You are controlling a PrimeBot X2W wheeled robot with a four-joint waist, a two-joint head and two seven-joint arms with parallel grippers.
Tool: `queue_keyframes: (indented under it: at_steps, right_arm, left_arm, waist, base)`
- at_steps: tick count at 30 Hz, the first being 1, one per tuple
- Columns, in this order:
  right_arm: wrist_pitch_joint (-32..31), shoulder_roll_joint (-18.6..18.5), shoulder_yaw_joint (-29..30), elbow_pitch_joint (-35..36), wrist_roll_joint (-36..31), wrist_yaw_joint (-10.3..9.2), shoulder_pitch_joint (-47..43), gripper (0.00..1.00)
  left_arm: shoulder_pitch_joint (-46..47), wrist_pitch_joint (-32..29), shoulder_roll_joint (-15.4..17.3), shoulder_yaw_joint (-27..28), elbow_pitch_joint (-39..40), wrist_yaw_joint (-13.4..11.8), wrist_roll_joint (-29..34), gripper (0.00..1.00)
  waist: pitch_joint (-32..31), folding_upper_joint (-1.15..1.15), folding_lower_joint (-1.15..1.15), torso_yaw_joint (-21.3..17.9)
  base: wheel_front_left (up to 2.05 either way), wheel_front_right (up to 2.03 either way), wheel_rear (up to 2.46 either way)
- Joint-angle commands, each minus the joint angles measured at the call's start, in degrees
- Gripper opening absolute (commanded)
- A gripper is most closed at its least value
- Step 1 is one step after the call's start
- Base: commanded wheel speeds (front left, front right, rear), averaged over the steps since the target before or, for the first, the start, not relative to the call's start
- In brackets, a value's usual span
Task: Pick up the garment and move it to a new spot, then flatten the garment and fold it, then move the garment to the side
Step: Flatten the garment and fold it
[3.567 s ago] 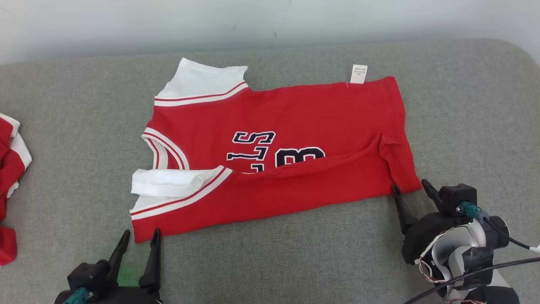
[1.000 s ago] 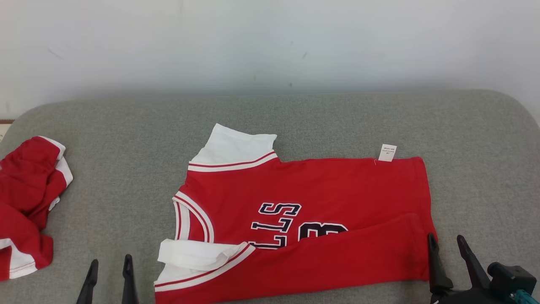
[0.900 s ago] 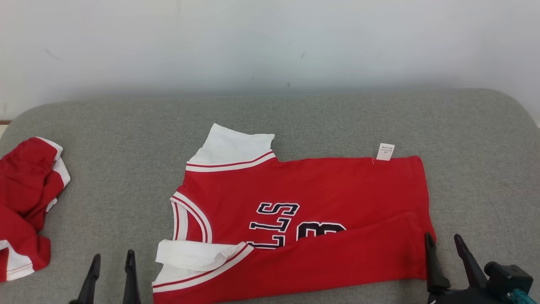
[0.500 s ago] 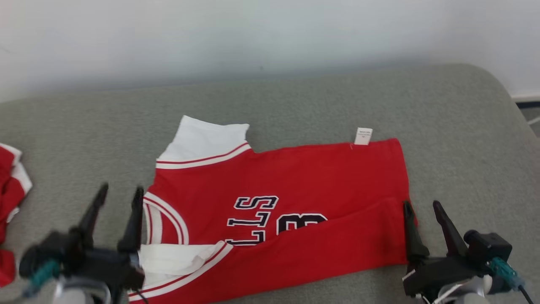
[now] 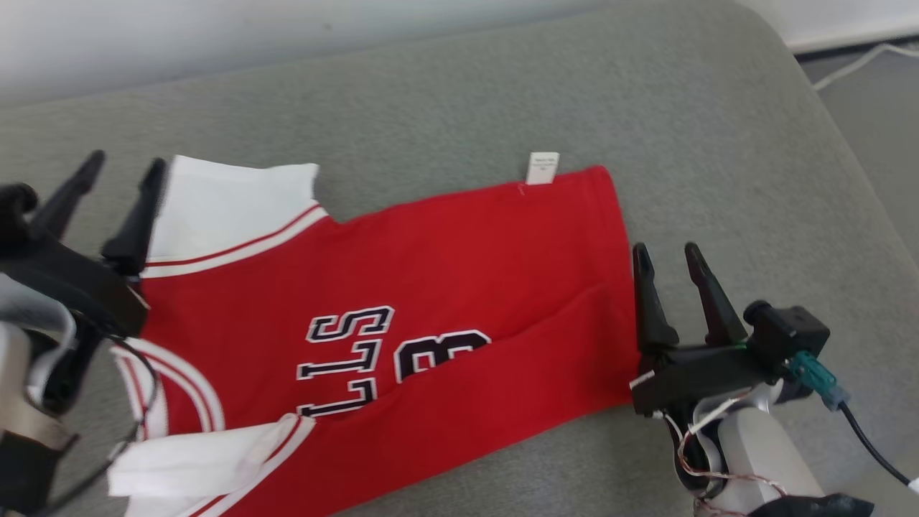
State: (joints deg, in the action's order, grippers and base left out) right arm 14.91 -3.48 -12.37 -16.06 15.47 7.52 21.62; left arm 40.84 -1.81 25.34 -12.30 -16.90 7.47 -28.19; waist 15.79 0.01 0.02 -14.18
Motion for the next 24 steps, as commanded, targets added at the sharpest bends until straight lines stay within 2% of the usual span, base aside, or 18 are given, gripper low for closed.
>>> queue_keyframes:
  at_steps: [1,6,8,14,24]
  right_arm:
    - [0.4,0.3,-0.3,-0.1,0.3,-0.07,1.4,1.00]
    - [0.4,0.6,-0.7,-1.9,0.2,-0.07,5.6,1.00]
    - [0.4,0.7,-1.4,-2.4,1.1,-0.07,7.2,1.00]
    - [0.4,0.6,-3.2,-2.9,2.9,-0.07,10.5,1.00]
    - [0.4,0.6,-4.3,-3.2,4.2,-0.07,10.9,1.00]
  left_arm:
    - [1.7,-1.0,1.9,-0.8,-1.4,0.0,-1.4,1.00]
    - [5.7,-3.6,4.6,-3.8,-7.3,0.0,-7.4,1.00]
    - [7.2,-3.7,6.3,-5.6,-9.1,0.0,-7.1,1.00]
    - [10.4,-3.9,8.7,-8.6,-15.1,0.0,-9.8,1.00]
    - [14.9,-2.9,11.2,-12.9,-20.6,0.0,-11.5,1.00]
  waist:
    - [5.3,-0.01,-0.02,-5.6]
    - [7.0,-0.01,-0.02,-7.7]
    - [7.5,-0.01,-0.02,-8.3]
    - [9.2,-0.01,-0.02,-9.7]
    - [11.0,-0.01,-0.02,-11.0]
  base:
    - [0.00,0.00,0.00]
    - [0.00,0.00,0.00]
    - [0.00,0.00,0.00]
    - [0.00,0.00,0.00]
    - [0.00,0.00,0.00]
